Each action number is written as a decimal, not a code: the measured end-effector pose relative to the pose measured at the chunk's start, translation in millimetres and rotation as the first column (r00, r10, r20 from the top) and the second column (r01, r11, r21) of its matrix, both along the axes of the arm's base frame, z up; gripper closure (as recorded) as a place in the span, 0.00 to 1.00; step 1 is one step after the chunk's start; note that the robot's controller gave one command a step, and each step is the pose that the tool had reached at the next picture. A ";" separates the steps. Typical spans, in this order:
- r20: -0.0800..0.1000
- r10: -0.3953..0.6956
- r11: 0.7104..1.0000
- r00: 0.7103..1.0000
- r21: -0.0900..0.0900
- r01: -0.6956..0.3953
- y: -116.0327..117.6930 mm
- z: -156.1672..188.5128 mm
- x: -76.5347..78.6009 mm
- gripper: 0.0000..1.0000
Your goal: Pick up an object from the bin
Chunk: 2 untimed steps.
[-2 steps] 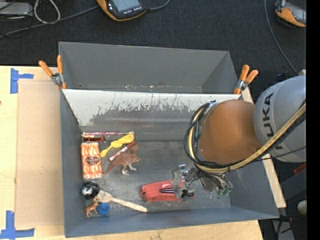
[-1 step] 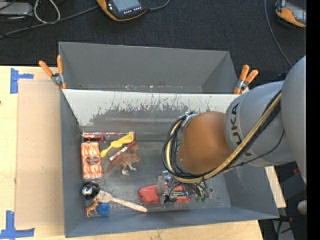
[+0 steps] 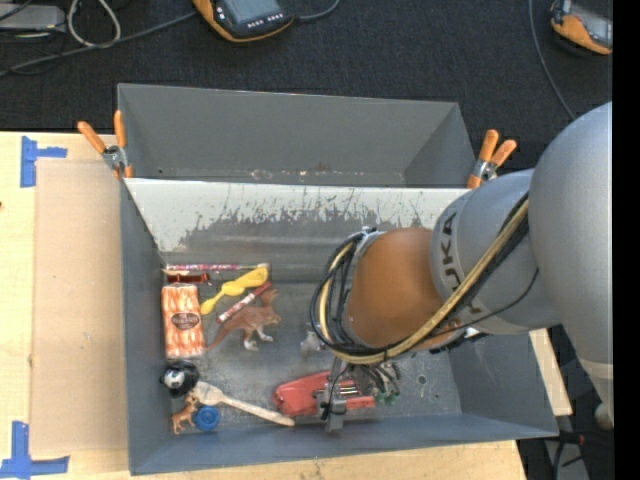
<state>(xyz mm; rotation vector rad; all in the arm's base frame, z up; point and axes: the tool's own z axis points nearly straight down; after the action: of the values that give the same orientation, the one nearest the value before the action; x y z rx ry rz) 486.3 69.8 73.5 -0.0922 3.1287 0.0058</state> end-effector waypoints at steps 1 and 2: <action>-0.011 -0.001 1.000 1.000 -0.001 0.001 -0.5 -0.6 -2.8 1.00; -0.011 -0.001 1.000 1.000 -0.001 0.001 -0.5 -0.4 -2.8 1.00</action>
Offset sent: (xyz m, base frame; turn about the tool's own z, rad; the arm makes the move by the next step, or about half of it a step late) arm 0.0000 0.0000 0.0000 0.0000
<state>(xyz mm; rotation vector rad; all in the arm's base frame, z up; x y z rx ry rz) 483.5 69.3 73.1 -0.0903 3.1401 0.0043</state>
